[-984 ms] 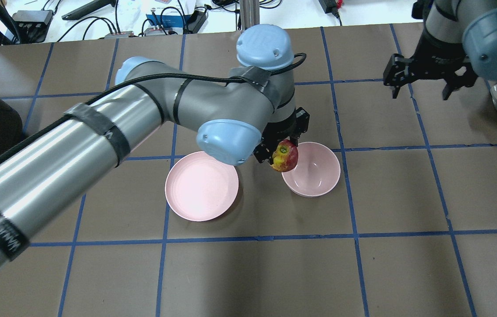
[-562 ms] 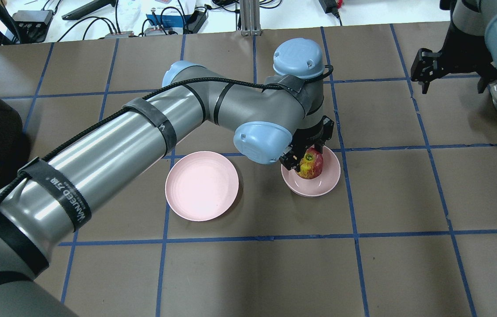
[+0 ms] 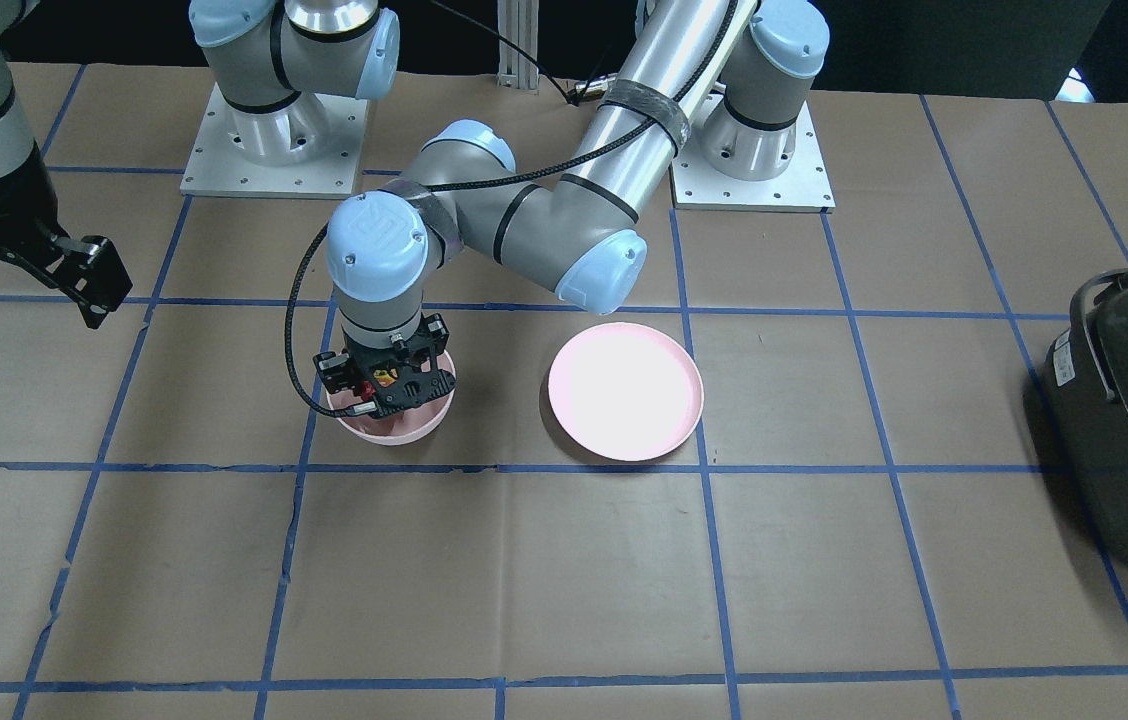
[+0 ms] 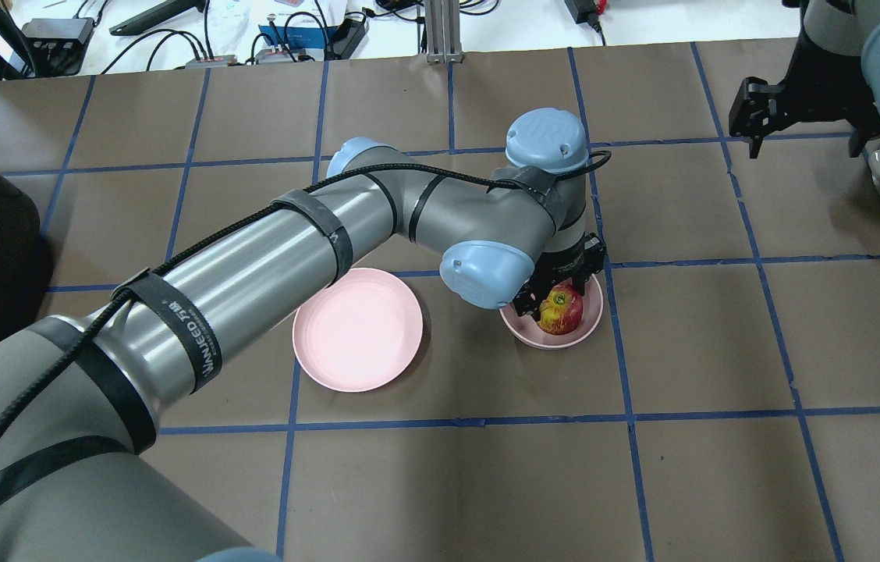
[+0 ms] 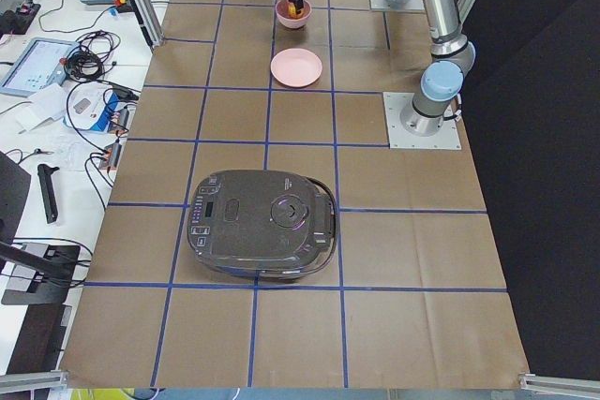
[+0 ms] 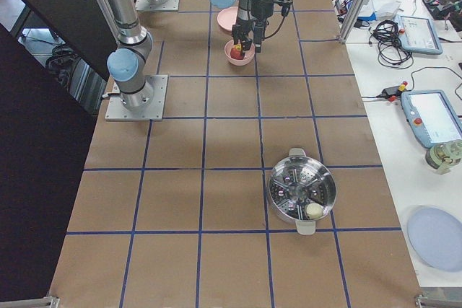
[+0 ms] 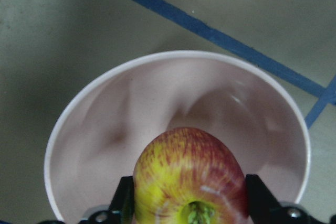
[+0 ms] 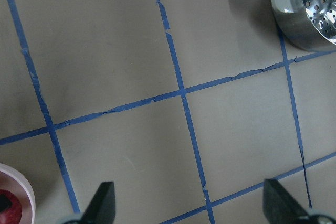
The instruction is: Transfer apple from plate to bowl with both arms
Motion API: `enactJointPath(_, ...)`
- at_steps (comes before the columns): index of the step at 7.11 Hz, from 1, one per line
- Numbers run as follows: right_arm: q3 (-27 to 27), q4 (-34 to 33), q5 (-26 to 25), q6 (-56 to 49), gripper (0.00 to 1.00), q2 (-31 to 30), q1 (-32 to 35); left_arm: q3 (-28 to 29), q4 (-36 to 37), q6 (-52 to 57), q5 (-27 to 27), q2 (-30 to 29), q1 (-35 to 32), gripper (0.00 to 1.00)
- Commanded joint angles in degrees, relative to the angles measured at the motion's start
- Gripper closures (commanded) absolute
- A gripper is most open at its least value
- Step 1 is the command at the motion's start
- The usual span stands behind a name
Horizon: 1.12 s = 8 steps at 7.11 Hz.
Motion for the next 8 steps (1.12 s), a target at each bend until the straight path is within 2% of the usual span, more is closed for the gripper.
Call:
enactJointPath(1,0.0,-0.2,-0.2,0.0,0.00,0.4,0.1,-1.2,0.1,4.1,0.2,2.0,-0.3,0.00)
enactJointPath(3,0.0,-0.2,0.9,-0.8,0.00,0.4,0.1,-1.3,-3.5,9.3,0.4,8.0,1.8,0.00)
enactJointPath(5,-0.4,-0.1,8.0,-0.4,0.00,-0.2,3.0,-1.3,-13.2,21.6,1.2,16.4,8.9,0.00)
enactJointPath(6,-0.5,-0.1,8.4,0.0,0.00,-0.8,4.2,-1.3,-17.6,22.8,1.2,20.9,13.0,0.00)
enactJointPath(8,-0.6,-0.2,12.9,0.1,0.00,-1.1,7.8,-1.3,-27.5,36.3,1.8,28.3,21.7,0.00)
